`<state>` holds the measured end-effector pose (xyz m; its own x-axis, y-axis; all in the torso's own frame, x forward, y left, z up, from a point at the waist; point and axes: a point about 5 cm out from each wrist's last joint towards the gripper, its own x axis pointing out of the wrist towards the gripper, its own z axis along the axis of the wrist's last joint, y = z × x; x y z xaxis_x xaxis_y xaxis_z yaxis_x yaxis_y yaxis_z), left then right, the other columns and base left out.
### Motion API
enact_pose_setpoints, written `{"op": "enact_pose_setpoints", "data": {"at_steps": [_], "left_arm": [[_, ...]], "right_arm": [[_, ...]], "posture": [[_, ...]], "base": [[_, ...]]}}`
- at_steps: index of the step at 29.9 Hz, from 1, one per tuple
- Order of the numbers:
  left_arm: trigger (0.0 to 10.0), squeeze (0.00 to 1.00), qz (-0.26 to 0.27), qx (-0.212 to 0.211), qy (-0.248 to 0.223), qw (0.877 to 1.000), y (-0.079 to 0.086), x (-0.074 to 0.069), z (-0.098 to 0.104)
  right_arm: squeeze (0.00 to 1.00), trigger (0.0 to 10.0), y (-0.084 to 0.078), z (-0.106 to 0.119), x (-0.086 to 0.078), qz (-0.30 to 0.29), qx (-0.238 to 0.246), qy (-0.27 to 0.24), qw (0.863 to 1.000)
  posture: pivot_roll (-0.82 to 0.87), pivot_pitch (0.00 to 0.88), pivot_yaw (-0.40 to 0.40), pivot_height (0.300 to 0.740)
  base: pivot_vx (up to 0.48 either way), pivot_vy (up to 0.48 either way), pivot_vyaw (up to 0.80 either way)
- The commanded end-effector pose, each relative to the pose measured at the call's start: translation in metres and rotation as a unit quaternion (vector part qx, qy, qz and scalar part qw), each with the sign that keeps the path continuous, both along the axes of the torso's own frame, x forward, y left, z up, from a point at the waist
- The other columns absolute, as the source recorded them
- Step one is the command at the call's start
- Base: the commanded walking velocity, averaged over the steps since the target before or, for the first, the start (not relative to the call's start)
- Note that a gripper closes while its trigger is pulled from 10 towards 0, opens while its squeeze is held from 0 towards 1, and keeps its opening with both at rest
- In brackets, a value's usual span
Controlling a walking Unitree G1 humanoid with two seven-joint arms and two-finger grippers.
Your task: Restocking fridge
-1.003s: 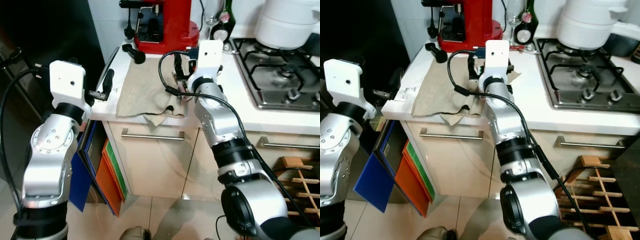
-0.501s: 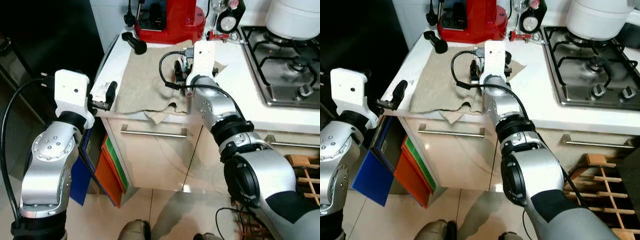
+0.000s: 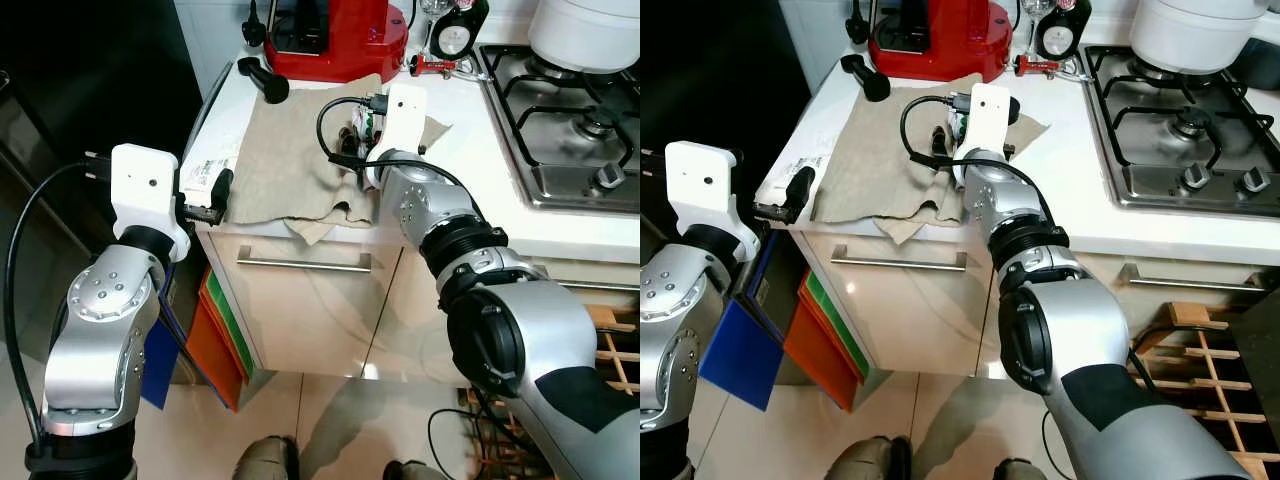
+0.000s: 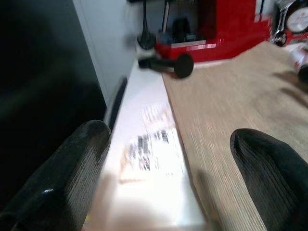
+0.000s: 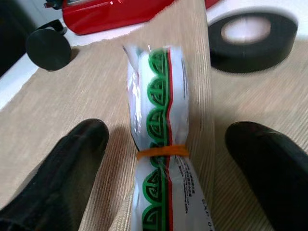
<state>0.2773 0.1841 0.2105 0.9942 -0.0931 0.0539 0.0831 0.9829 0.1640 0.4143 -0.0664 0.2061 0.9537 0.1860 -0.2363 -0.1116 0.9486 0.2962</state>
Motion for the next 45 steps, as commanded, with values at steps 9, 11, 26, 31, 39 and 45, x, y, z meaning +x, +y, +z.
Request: {"op": "enact_pose_setpoints", "data": {"at_steps": [9, 11, 26, 31, 39, 45], "left_arm": [[10.0, 0.0, 0.087, -0.145, 0.136, 0.976, 0.022, 0.01, -0.032], [10.0, 0.0, 0.095, -0.159, 0.153, 0.971, 0.024, 0.01, -0.036], [10.0, 0.0, 0.101, -0.181, 0.183, 0.961, 0.02, 0.013, -0.041], [10.0, 0.0, 0.096, -0.182, 0.185, 0.961, 0.016, 0.017, -0.04], [10.0, 0.0, 0.09, -0.174, 0.182, 0.964, 0.013, 0.018, -0.039], [10.0, 0.0, 0.081, -0.171, 0.183, 0.965, 0.009, 0.023, -0.04]], "right_arm": [[0.0, 0.0, 0.014, -0.018, -0.008, 0.033, 0.068, 0.07, 0.995], [0.0, 0.0, 0.015, -0.016, -0.007, 0.036, 0.071, 0.066, 0.995], [0.0, 0.0, 0.012, 0.029, 0.001, 0.032, 0.022, -0.094, 0.995], [0.0, 0.0, 0.009, 0.044, 0.002, 0.026, 0.044, -0.133, 0.99], [0.0, 10.0, 0.008, 0.054, 0.004, 0.023, 0.016, -0.12, 0.992], [1.0, 10.0, -0.001, 0.096, 0.008, 0.063, -0.023, -0.125, 0.99]], "posture": [[0.17, 0.115, 0.031, 0.74], [0.17, 0.115, 0.032, 0.74], [0.16, 0.115, 0.03, 0.74], [0.14, 0.111, 0.032, 0.74], [0.14, 0.11, 0.032, 0.74], [0.09, 0.094, 0.033, 0.74]], "base": [[0.0, 0.0, 0.0], [0.0, 0.0, 0.0], [0.0, 0.0, 0.0], [0.0, 0.0, 0.0], [0.0, 0.0, 0.0], [0.0, 0.0, 0.0]]}}
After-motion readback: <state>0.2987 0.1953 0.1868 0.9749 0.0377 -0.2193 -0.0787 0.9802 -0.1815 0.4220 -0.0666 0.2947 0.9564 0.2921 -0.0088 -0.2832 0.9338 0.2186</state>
